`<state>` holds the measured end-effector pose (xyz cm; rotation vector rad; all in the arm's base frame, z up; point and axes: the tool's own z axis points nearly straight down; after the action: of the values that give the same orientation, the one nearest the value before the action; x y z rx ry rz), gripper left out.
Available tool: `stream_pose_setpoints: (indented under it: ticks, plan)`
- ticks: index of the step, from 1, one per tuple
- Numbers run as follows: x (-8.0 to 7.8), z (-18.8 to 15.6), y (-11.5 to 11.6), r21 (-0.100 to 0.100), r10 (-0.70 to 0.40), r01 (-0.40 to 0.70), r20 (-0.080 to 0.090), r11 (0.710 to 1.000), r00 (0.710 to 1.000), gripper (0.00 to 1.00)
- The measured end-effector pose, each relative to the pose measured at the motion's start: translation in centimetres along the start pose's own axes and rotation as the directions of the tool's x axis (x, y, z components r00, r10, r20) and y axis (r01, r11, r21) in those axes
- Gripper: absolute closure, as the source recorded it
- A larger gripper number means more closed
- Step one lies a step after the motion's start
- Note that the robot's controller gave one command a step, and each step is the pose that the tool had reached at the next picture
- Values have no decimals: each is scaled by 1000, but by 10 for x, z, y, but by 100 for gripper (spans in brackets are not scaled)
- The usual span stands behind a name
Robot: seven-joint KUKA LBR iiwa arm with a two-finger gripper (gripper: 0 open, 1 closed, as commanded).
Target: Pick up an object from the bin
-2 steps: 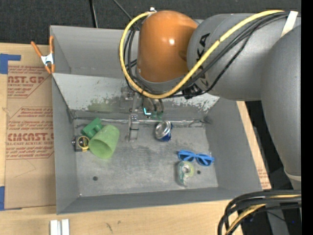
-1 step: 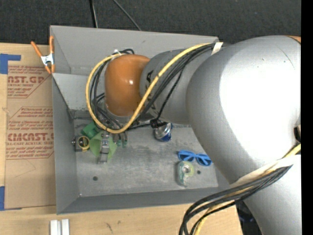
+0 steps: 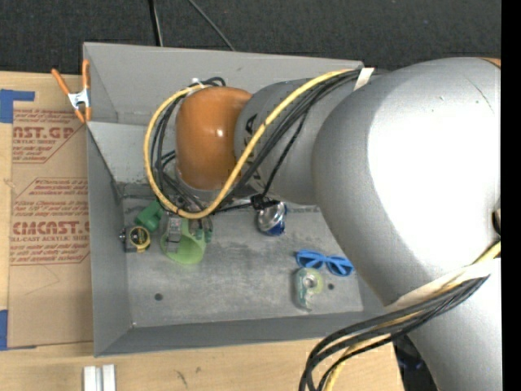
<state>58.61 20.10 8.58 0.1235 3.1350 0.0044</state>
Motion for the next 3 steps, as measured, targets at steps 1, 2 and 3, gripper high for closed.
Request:
stream_pose_setpoints:
  ticks: [1, 2, 3]
  plan:
    - [1, 1, -1, 2, 1, -1, -5, 1000, 1000, 0]
    - [0, 0, -1, 0, 1, -1, 0, 1000, 1000, 100]
    - [1, 1, -1, 2, 1, -1, -6, 1000, 1000, 0]
